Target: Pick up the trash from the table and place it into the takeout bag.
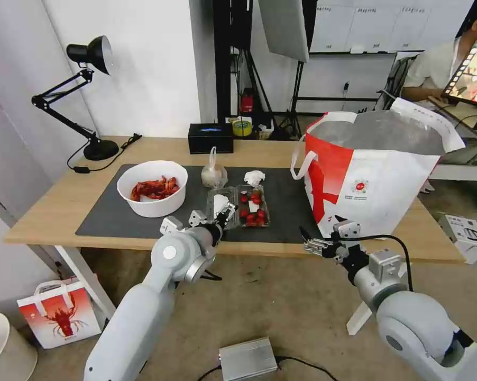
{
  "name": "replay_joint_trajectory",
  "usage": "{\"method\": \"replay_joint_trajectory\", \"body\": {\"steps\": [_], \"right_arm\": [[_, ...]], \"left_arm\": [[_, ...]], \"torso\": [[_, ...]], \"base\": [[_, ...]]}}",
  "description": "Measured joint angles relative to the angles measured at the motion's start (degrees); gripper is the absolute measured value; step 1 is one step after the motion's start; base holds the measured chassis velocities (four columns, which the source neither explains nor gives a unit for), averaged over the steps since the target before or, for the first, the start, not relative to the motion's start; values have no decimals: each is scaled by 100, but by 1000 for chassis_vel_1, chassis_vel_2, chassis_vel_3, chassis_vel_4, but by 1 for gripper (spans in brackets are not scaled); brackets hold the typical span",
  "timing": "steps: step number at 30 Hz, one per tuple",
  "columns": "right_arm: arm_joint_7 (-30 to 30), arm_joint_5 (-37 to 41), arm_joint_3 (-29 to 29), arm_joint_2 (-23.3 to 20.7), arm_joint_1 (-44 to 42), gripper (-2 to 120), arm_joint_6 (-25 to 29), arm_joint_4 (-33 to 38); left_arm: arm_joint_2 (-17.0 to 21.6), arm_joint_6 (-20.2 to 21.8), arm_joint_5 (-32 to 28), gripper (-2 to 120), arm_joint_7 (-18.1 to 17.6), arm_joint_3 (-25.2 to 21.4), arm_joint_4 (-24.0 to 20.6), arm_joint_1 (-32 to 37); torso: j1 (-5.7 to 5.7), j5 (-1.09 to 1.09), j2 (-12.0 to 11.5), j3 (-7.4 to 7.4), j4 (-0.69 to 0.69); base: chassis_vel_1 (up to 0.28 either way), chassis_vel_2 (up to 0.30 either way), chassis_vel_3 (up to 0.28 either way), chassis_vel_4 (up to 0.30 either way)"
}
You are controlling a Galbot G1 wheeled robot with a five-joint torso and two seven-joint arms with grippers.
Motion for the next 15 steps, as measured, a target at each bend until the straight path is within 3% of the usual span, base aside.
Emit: {"method": "replay_joint_trajectory", "body": {"steps": [15], "right_arm": [[-4,-17,-3,17,-27,100,5,31]], "left_arm": [[-121,-115,54,100,22,-40,56,8]], "torso": [[0,1,0,0,4]], "base": [[0,0,0,0]]}}
